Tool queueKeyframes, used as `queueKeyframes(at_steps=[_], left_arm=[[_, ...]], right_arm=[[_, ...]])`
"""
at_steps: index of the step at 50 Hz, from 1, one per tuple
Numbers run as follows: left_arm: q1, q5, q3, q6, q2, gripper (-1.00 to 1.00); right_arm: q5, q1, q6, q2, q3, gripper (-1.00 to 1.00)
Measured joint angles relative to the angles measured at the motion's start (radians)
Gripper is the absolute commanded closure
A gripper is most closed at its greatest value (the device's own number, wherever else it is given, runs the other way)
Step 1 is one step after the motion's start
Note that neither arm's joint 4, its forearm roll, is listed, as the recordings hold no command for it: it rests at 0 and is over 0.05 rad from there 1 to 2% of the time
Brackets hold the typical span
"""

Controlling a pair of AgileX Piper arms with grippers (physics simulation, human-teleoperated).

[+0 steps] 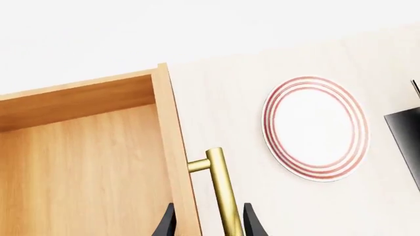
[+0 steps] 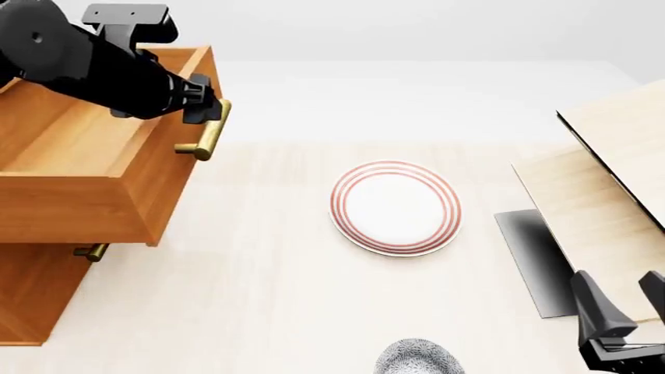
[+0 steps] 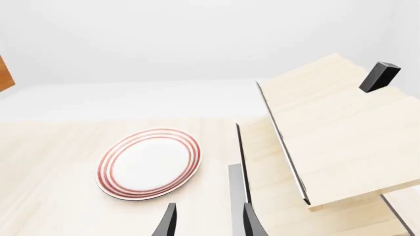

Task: Open the top drawer of the cabinet and put the bowl in it.

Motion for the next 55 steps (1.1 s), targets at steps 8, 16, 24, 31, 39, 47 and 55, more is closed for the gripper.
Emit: queueKeyframes(at_steps=[8,16,24,31,39,47,55], left_arm=[[-0.005,0.003,-0.002,-0.008,0.002,-1.00],[-0.011,0.008,-0.006,-0.017,0.004,-1.00],[-0.017,0.017,-0.012,-0.025,0.007,-1.00],[-0.019,0.023,-0.016,-0.027,0.010,-1.00],[-0.019,0.033,-0.022,-0.022,0.012,-1.00],[-0.019,0.044,-0.027,-0.009,0.003,-1.00],[-0.017,0.059,-0.032,0.010,-0.017,-1.00]], right_arm=[[-0.001,0.000,0.000,0.001,0.000,-1.00],[-0.002,0.000,0.001,0.003,0.000,-1.00],[-0.002,0.000,0.001,0.005,0.000,-1.00],[-0.001,0.000,0.001,0.005,-0.001,-1.00],[0.001,0.001,0.002,0.004,-0.001,-1.00],[0.004,0.001,0.002,0.003,-0.001,-1.00],[0.005,0.001,0.003,0.003,-0.001,-1.00]])
